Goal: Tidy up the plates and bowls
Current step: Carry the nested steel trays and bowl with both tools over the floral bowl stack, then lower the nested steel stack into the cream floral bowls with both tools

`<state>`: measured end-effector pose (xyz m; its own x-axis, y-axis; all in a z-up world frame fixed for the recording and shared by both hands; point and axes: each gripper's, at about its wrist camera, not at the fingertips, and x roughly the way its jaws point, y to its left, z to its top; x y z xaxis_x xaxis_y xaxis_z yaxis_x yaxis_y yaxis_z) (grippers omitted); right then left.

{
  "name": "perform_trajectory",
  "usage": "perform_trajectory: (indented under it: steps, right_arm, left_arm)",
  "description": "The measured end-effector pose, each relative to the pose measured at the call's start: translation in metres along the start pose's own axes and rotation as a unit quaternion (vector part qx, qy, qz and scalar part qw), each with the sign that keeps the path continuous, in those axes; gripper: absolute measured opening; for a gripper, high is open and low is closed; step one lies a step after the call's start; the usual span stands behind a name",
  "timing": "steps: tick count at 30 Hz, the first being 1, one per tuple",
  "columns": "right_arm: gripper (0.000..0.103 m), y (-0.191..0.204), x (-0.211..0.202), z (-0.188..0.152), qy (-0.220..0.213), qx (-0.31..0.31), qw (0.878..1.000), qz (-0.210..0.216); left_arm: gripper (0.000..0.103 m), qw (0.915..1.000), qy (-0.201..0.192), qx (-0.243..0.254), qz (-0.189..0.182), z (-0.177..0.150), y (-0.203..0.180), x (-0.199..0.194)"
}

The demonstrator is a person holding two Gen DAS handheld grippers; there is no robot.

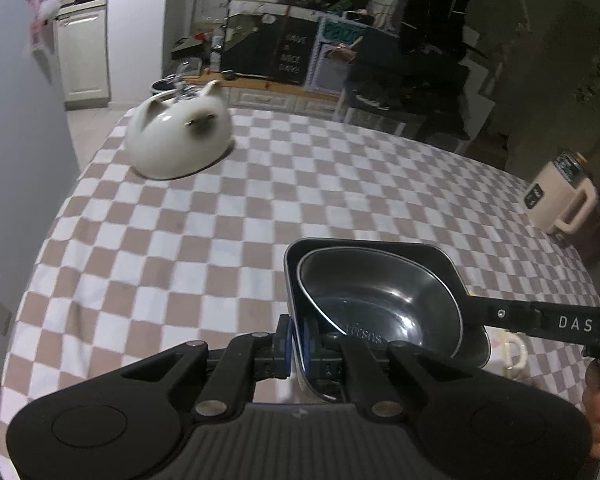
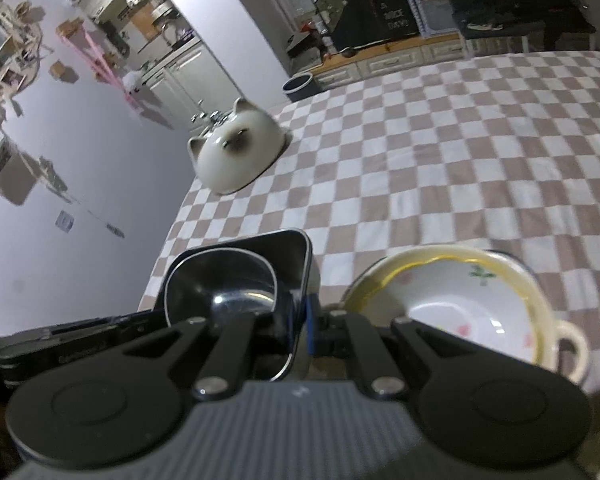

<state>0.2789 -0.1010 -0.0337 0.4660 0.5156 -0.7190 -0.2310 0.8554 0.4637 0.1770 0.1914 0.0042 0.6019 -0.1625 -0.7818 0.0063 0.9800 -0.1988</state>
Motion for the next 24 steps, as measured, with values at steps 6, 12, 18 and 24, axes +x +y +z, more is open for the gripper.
perform_trajectory:
  steps: [6, 12, 18, 24]
  right_arm:
    - [0.008, -0.027, -0.027, 0.004, -0.02, 0.007, 1.0, -0.009]
    - [0.008, -0.055, -0.052, 0.005, -0.039, 0.02, 0.999, -0.013]
    - [0.008, -0.069, -0.061, 0.0, -0.048, 0.032, 0.998, -0.022]
    - [0.008, -0.082, -0.064, -0.003, -0.047, 0.036, 0.998, -0.033]
  left_arm:
    - [0.006, 0.9994, -0.01, 0.027, -0.017, 0.004, -0.038, 0.0]
    - [0.007, 0.9985, -0.019, 0.036, -0.036, 0.003, -0.071, -0.001]
    - [0.007, 0.9981, -0.018, 0.035, -0.048, -0.004, -0.098, 0.002]
    - [0.007, 0.9981, -0.008, 0.025, -0.056, -0.009, -0.112, 0.014]
